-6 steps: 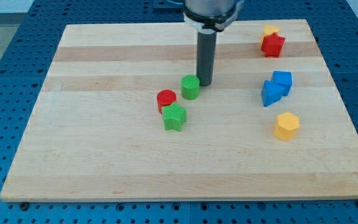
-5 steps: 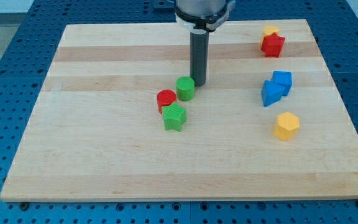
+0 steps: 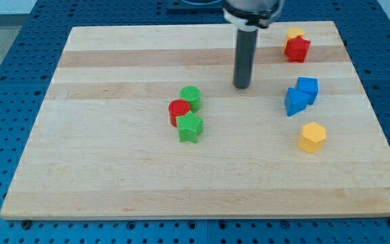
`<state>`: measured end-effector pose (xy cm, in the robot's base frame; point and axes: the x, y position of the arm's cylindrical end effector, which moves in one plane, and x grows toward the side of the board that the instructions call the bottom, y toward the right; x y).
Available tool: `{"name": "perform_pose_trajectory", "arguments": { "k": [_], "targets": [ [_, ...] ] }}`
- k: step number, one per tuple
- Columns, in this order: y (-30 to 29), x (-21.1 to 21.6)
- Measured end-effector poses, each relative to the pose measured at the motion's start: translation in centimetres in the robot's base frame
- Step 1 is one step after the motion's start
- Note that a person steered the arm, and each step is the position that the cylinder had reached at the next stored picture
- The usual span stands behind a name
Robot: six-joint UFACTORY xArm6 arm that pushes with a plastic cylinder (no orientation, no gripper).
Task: Separate the red star from yellow heart
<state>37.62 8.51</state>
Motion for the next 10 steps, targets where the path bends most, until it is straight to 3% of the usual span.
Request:
{"name": "perform_pose_trajectory", "arguments": {
  "k": [2,4,5,6,7,9,10],
  "targets": [
    [5.4,-3.4],
    [14.5,-5.6],
    [15.7,-8.0],
    [15.6,-10.4],
    [11.9,-10.3],
    [1.5,-4.7],
    [2.3,-5.1]
  ]
}}
